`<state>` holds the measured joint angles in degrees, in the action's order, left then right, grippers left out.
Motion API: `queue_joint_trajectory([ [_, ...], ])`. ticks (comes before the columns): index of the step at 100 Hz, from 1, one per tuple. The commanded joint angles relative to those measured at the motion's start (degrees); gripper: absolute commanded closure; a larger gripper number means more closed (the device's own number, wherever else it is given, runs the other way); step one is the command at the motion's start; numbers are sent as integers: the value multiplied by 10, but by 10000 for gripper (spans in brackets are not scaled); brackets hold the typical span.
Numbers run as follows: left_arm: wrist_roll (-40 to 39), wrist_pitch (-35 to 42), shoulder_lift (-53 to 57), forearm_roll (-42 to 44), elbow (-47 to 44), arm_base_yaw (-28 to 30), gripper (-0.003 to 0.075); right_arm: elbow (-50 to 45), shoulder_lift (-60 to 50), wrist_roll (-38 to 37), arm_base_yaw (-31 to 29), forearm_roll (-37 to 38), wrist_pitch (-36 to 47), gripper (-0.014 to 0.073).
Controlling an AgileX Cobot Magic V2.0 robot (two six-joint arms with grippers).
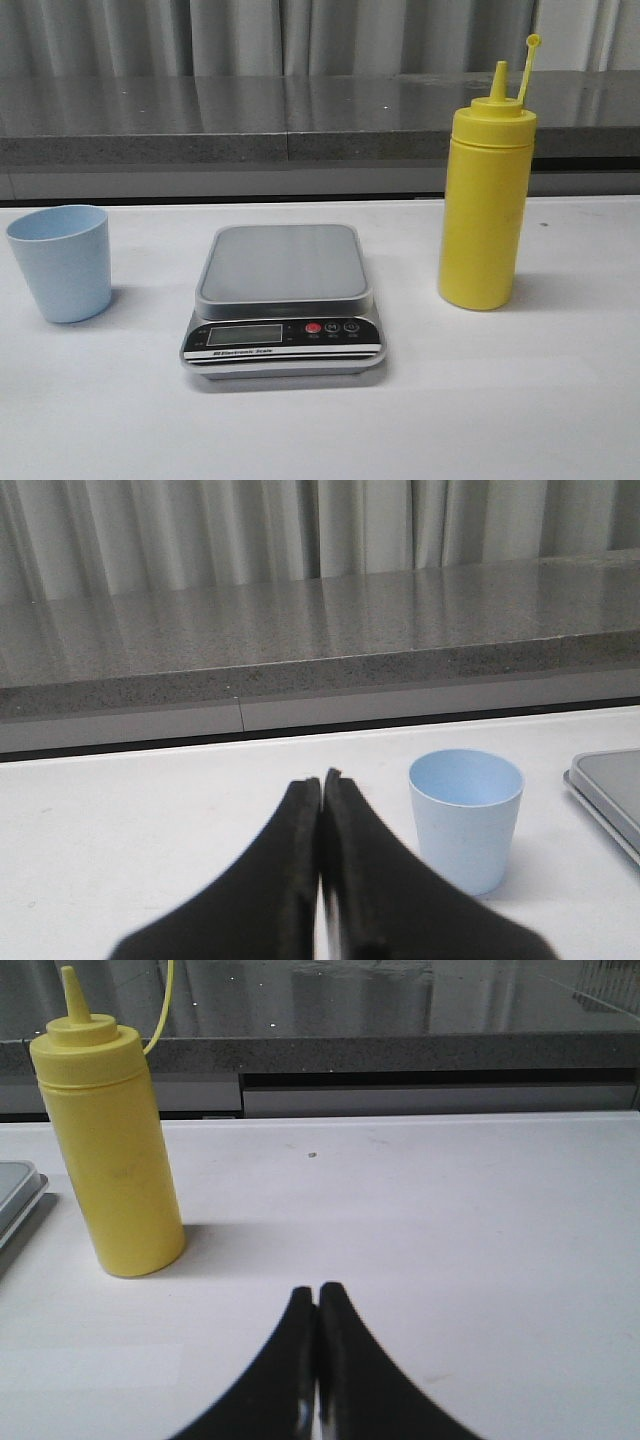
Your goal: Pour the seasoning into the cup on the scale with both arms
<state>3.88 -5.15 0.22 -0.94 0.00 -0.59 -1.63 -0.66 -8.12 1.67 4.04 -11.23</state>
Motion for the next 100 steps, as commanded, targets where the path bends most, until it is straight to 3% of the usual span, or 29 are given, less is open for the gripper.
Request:
queue_joint_trajectory([
  [1,-3,47,17,0,-24,2,740,13,-11,3,-3,8,47,661],
  [37,-3,86,17,-19,-21,2,740,13,-11,3,-3,8,47,661],
  [59,-3,79,-10,-45,42,2,740,13,-11,3,-3,8,47,661],
  [74,-3,51,-96,-59,110,2,740,13,-11,3,-3,8,47,661],
  [100,-3,-88,-319,-59,275,2,740,13,-11,3,-3,8,47,661],
])
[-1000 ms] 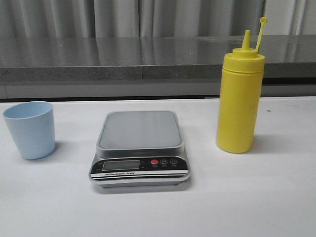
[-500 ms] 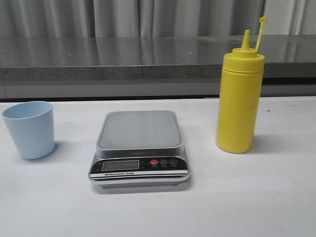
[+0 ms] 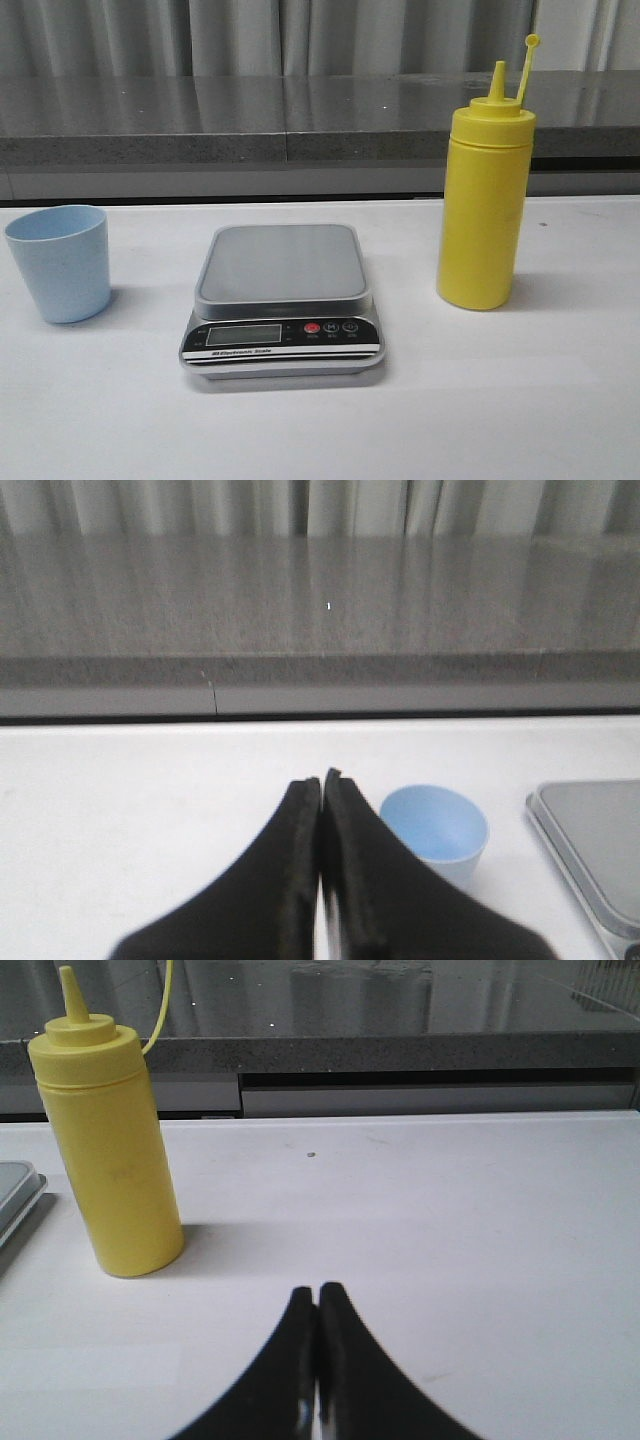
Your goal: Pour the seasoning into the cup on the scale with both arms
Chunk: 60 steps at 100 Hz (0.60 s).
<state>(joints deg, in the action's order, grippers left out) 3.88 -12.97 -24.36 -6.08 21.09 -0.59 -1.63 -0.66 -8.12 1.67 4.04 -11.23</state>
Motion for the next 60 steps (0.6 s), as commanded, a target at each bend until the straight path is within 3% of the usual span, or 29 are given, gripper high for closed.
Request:
queue_joint_trajectory([
  [1,-3,-14,-80,-7,74,2,740,13,-11,3,-3,8,47,661],
  [37,-3,-193,-371,-15,313,2,740,13,-11,3,-3,8,47,661],
  [60,-3,-231,-504,-18,407,2,740,13,-11,3,-3,8,47,661],
])
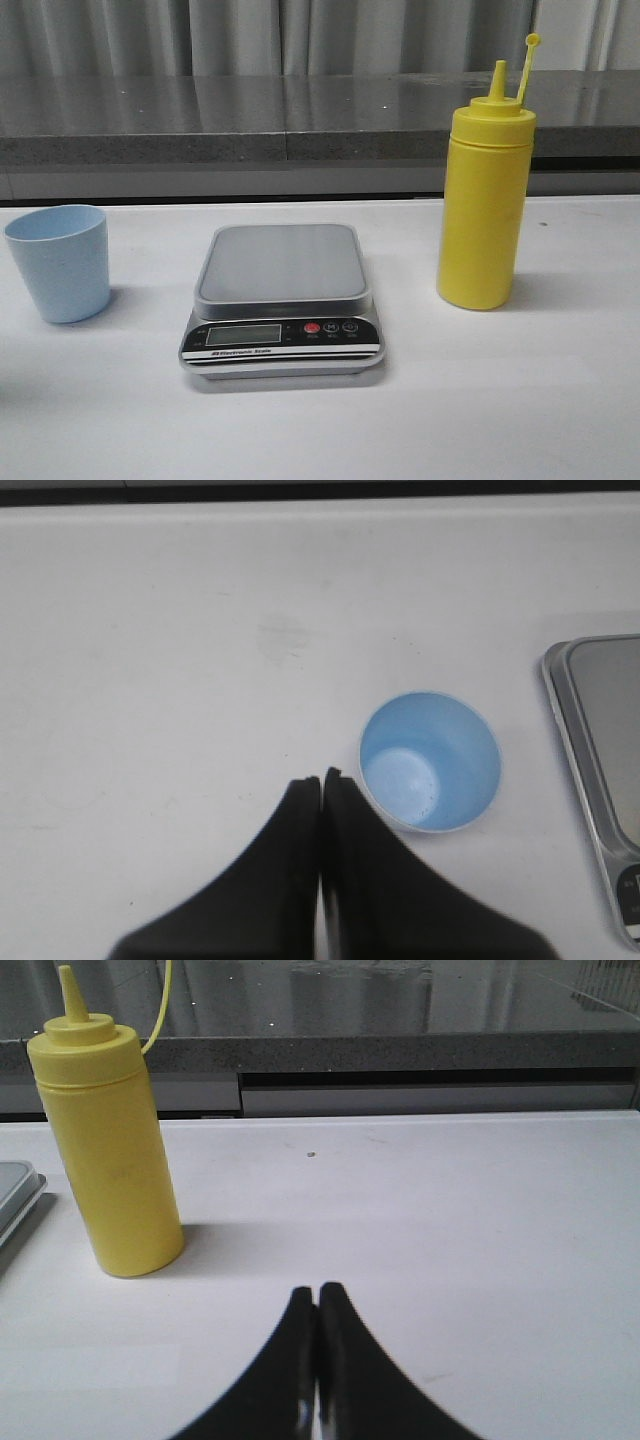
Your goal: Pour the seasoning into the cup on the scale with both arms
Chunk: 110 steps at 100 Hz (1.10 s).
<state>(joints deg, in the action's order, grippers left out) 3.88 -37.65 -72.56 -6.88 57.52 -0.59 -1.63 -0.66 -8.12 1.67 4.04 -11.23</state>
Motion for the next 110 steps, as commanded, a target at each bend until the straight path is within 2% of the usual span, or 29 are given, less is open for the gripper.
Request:
queue_joint_trajectory([
  [1,-3,16,-25,-10,46,2,740,13,-11,3,-3,8,47,661],
  [12,-3,4,-63,-18,66,2,735,13,-11,3,-3,8,47,661],
  [19,-3,5,-76,-21,69,2,692,13,-11,3,-3,8,47,661],
  [24,-3,5,-83,-21,69,2,627,13,-11,3,-3,8,47,661],
  [41,-3,5,-98,-21,69,2,293,13,-11,3,-3,8,47,661],
  [48,-3,11,-102,-25,69,2,228,13,-11,3,-3,8,47,661],
  [70,-3,30,-124,-75,69,2,225,13,-11,3,-3,8,47,661],
  [110,-3,62,-210,-83,69,-38,225,13,-11,3,-3,8,47,661],
])
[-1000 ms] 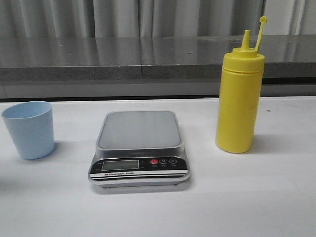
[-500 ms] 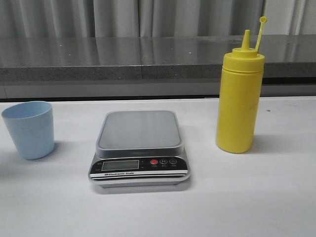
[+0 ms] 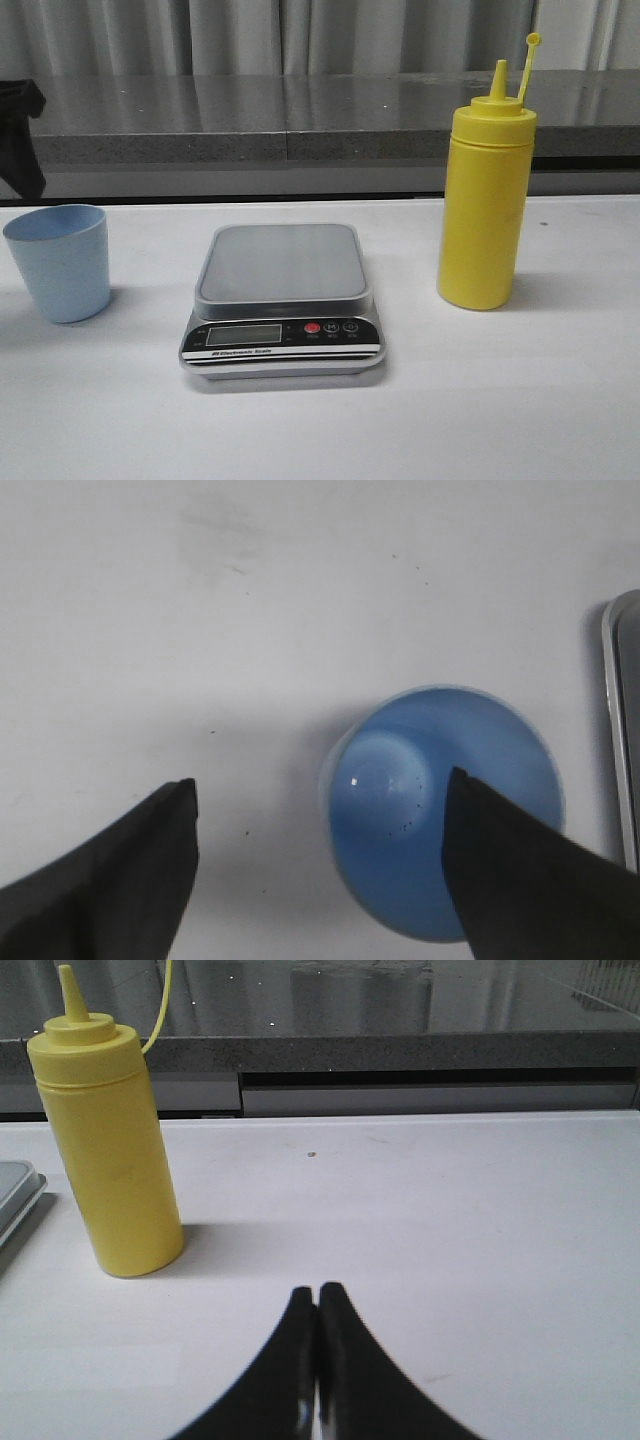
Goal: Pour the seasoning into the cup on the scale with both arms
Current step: 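Lower the left gripper onto the light blue cup and grasp its rim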
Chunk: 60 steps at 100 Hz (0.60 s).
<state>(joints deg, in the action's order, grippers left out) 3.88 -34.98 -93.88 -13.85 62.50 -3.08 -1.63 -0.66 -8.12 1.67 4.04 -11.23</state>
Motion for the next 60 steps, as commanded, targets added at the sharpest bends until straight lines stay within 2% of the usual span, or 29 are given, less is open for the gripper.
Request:
queue_joint_trajectory([
  [1,-3,35,2,-13,19,-14,225,13,-11,3,-3,8,47,661],
  [26,-3,40,-46,-13,19,-22,227,13,-11,3,-3,8,47,661],
  [33,-3,40,-48,-13,19,-22,253,13,-11,3,-3,8,47,661],
  [42,-3,40,-48,-13,20,-22,365,13,-11,3,-3,8,47,661],
  [47,-3,40,-48,-13,20,-22,457,13,-11,3,-3,8,47,661],
  [59,-3,39,-48,-13,25,-22,738,13,-11,3,-3,8,47,661],
  [60,-3,38,-48,-13,25,-22,741,13,-11,3,-3,8,47,661],
])
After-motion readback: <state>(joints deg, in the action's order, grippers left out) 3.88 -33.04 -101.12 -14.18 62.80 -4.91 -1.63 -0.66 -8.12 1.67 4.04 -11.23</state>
